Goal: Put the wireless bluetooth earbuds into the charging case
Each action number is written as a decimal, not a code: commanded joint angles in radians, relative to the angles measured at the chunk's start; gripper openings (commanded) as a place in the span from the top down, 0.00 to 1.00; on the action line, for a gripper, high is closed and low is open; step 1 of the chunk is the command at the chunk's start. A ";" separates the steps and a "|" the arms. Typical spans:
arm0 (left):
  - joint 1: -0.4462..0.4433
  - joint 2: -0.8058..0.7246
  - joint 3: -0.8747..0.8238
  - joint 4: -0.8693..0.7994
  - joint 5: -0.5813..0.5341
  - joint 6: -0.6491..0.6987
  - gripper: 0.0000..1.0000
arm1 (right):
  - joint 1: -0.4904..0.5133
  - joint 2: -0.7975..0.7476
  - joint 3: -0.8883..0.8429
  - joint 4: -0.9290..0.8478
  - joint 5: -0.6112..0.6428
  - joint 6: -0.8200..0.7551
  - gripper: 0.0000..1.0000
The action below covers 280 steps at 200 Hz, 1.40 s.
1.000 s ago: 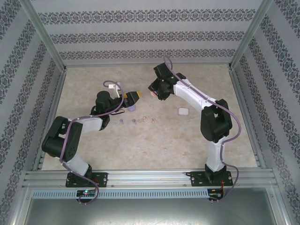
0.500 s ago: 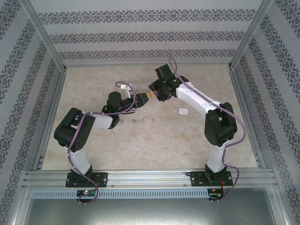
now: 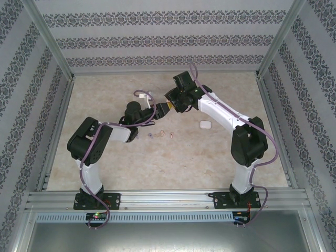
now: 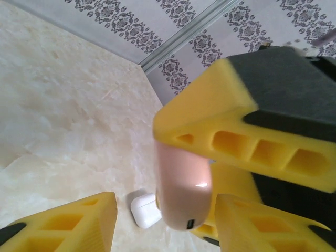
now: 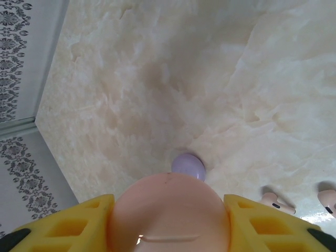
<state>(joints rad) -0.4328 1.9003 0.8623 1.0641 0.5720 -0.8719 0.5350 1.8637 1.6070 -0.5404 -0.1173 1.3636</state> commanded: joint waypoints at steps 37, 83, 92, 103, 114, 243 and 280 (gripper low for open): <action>-0.011 0.021 0.040 0.073 -0.022 -0.005 0.51 | 0.019 -0.025 -0.013 0.013 -0.011 0.014 0.52; -0.011 0.030 0.052 0.077 -0.028 -0.009 0.55 | 0.021 -0.023 -0.013 0.016 -0.016 0.015 0.52; -0.011 0.032 0.056 0.079 -0.027 -0.011 0.58 | 0.023 -0.023 -0.014 0.017 -0.015 0.015 0.53; -0.012 0.035 0.057 0.084 -0.028 -0.014 0.62 | 0.023 -0.023 -0.012 0.017 -0.017 0.016 0.52; -0.012 0.035 0.057 0.086 -0.029 -0.013 0.65 | 0.025 -0.023 -0.012 0.017 -0.016 0.015 0.52; -0.012 0.052 0.064 0.111 -0.017 -0.040 1.00 | 0.019 -0.037 -0.012 0.058 -0.025 0.035 0.32; -0.011 0.018 0.055 0.069 0.010 -0.033 1.00 | -0.050 -0.114 -0.045 0.117 -0.008 -0.033 0.18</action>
<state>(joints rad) -0.4385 1.9331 0.9035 1.1217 0.5495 -0.8993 0.5343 1.8408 1.5909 -0.4778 -0.1291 1.3811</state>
